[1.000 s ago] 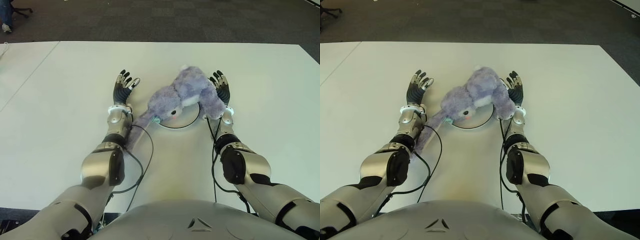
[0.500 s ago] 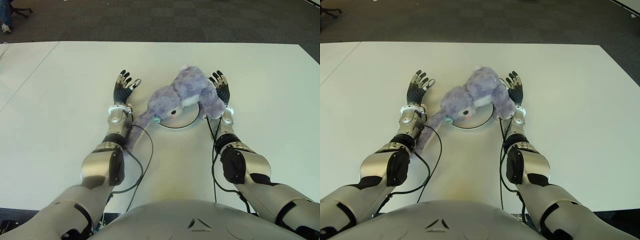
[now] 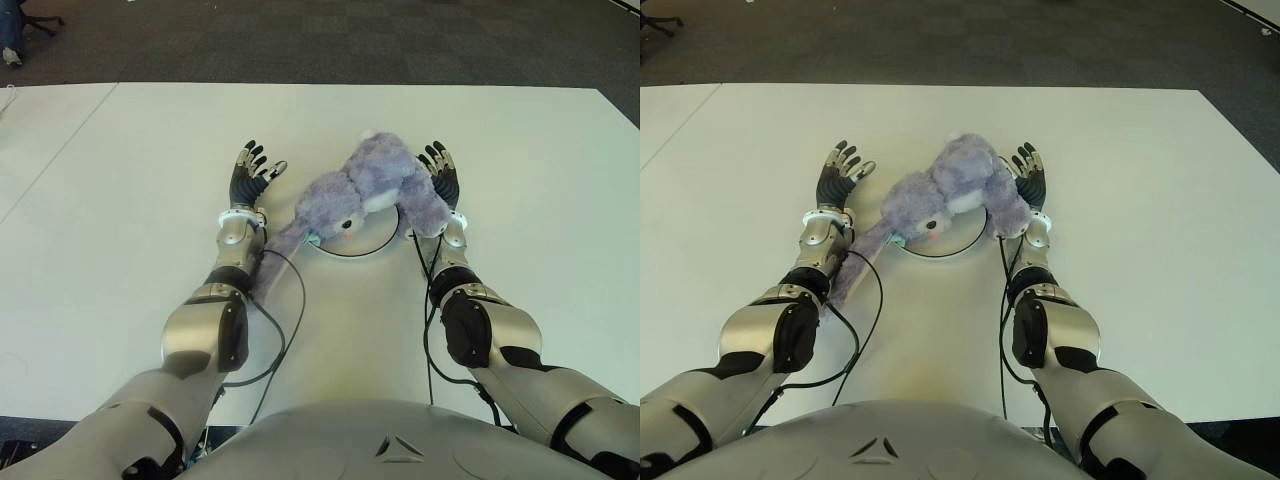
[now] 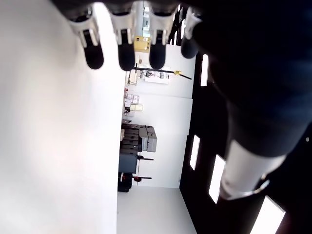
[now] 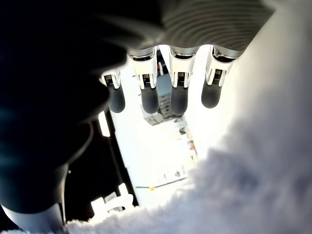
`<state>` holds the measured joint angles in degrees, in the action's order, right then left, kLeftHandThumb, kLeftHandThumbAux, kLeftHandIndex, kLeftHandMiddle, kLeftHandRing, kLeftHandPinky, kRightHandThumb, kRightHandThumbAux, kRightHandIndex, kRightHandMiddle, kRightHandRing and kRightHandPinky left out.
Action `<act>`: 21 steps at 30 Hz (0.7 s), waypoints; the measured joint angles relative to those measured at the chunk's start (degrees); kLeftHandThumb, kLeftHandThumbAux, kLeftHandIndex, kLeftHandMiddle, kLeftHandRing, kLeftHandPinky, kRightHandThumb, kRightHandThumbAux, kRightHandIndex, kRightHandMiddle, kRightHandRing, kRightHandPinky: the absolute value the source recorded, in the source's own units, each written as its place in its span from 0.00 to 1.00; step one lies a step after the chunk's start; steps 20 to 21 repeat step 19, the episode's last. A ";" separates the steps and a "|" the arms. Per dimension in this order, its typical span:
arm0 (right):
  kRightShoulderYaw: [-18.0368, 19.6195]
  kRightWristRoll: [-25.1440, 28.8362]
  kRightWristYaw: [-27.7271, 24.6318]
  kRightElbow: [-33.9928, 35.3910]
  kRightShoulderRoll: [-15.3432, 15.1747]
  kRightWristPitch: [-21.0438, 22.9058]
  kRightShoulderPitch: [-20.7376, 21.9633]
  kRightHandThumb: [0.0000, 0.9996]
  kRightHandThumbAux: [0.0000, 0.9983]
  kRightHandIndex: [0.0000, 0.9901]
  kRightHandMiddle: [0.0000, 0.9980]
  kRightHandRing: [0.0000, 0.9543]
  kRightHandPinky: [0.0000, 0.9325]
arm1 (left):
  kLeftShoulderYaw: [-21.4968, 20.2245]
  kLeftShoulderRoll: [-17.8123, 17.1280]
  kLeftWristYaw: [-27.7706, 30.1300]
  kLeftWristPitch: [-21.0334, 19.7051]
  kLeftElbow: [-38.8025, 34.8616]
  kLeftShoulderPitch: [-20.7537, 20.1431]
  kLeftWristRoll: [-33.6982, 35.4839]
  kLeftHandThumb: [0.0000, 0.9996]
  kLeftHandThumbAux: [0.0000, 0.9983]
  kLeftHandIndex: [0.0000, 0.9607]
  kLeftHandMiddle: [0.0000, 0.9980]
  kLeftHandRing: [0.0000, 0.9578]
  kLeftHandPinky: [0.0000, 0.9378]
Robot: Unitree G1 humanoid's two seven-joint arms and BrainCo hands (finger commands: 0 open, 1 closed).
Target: Put the doll into the plate.
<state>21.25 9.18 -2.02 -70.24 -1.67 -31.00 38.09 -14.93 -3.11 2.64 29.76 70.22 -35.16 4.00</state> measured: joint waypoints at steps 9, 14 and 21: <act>-0.12 -0.09 0.45 0.00 0.00 0.05 0.02 0.00 0.79 0.11 0.12 0.10 0.12 | -0.02 -0.02 0.00 -0.10 0.00 -0.01 0.08 0.00 0.82 0.08 0.12 0.12 0.14; -0.13 -0.09 0.55 0.00 0.00 0.10 0.03 0.00 0.79 0.11 0.11 0.10 0.12 | -0.02 -0.02 0.00 -0.16 0.00 -0.02 0.09 0.00 0.82 0.08 0.12 0.12 0.14; -0.13 -0.09 0.55 0.00 0.00 0.32 0.06 0.00 0.79 0.11 0.11 0.10 0.12 | -0.02 -0.03 0.00 -0.19 0.00 -0.02 0.09 0.00 0.82 0.09 0.12 0.12 0.13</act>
